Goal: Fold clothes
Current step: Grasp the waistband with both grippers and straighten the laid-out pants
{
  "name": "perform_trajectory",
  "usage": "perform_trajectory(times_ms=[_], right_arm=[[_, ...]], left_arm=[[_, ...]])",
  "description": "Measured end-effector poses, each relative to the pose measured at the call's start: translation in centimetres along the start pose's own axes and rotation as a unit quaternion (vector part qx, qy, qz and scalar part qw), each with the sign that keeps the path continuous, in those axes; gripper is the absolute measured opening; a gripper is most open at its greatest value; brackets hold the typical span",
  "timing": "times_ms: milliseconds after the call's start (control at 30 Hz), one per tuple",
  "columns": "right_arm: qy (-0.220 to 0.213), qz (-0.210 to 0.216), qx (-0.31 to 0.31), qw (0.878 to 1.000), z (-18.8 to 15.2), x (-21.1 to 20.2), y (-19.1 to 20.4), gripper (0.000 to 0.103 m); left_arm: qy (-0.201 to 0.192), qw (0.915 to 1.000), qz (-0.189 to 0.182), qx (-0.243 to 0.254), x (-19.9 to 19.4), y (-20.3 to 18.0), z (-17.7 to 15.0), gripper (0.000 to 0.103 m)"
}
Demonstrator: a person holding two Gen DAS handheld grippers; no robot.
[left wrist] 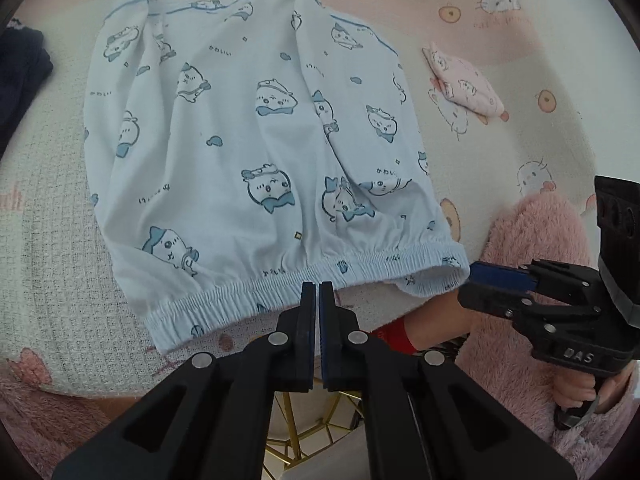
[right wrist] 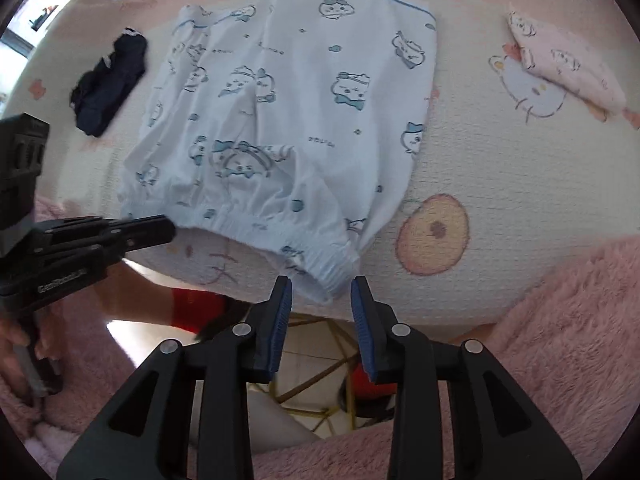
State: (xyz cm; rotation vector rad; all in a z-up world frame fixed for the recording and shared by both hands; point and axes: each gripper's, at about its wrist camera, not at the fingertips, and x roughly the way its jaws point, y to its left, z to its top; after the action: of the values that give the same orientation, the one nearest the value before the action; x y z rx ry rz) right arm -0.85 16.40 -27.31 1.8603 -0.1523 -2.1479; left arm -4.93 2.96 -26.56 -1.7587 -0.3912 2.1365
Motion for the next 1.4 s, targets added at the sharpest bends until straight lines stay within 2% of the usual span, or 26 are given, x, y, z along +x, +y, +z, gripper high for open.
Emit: perform_trajectory(times_ms=[100,133,200,233,333,433,533,633,700,800,833,933,1067,1167,1267,1400], right_arm=[[-0.024,0.022,-0.022,0.999,0.4,-1.0,1.1,0.033],[-0.024,0.021,-0.032,0.999,0.5,-0.8,1.6,0.033],[-0.006,0.012,-0.059,0.998,0.9,0.5,2.7,0.033],[0.003,0.007,-0.072,0.997,1.1,1.2,3.2,0.033],[0.041,0.003,-0.086,0.995,1.2,3.7,3.8,0.033],[0.060,0.005,-0.076,0.995,1.2,5.6,3.5,0.033],[0.043,0.031,-0.052,0.997,1.6,4.9,2.5,0.033],[0.022,0.066,-0.018,0.997,2.0,4.0,1.2,0.033],[0.035,0.069,0.009,0.997,1.8,4.4,0.0,0.033],[0.045,0.076,0.033,0.996,1.3,4.7,-1.1,0.033],[0.040,0.085,0.034,0.995,1.1,4.3,-1.2,0.033],[0.021,0.082,0.034,0.996,1.0,3.5,-1.3,0.033],[0.028,0.067,0.042,0.996,1.5,4.1,-1.8,0.033],[0.041,0.098,0.024,0.994,1.5,4.5,-0.5,0.037],[0.029,0.138,0.004,0.990,1.2,3.5,0.7,0.037],[-0.015,0.100,0.006,0.995,1.5,2.3,0.9,0.037]], left_arm=[[0.003,0.9995,0.029,-0.012,1.4,0.6,0.7,0.003],[-0.001,0.9987,0.049,-0.014,1.6,0.7,0.8,0.003],[-0.010,0.9987,0.048,-0.009,0.8,0.7,0.5,0.003],[-0.013,0.9989,0.044,-0.008,0.5,0.7,0.3,0.003],[0.013,0.9990,-0.031,-0.030,0.2,1.2,-0.8,0.003],[0.031,0.9986,-0.024,-0.034,1.0,1.4,-1.6,0.003],[0.032,0.9977,-0.033,-0.051,1.3,2.1,-1.3,0.005],[0.032,0.9968,-0.037,-0.063,2.0,2.2,-0.7,0.011],[0.031,0.9975,-0.027,-0.057,2.3,2.1,-0.6,0.011],[0.019,0.9981,-0.036,-0.046,1.9,1.7,-0.3,0.011],[0.009,0.9978,-0.046,-0.046,1.4,1.7,-0.1,0.011],[-0.027,0.9976,-0.042,-0.047,0.2,1.9,0.2,0.011],[-0.017,0.9965,-0.043,-0.069,1.0,2.7,0.4,0.011],[-0.013,0.9963,-0.042,-0.073,1.3,2.8,0.3,0.011],[-0.017,0.9961,-0.046,-0.074,1.2,2.8,0.3,0.011],[-0.022,0.9957,-0.047,-0.077,1.0,3.1,0.4,0.011]])
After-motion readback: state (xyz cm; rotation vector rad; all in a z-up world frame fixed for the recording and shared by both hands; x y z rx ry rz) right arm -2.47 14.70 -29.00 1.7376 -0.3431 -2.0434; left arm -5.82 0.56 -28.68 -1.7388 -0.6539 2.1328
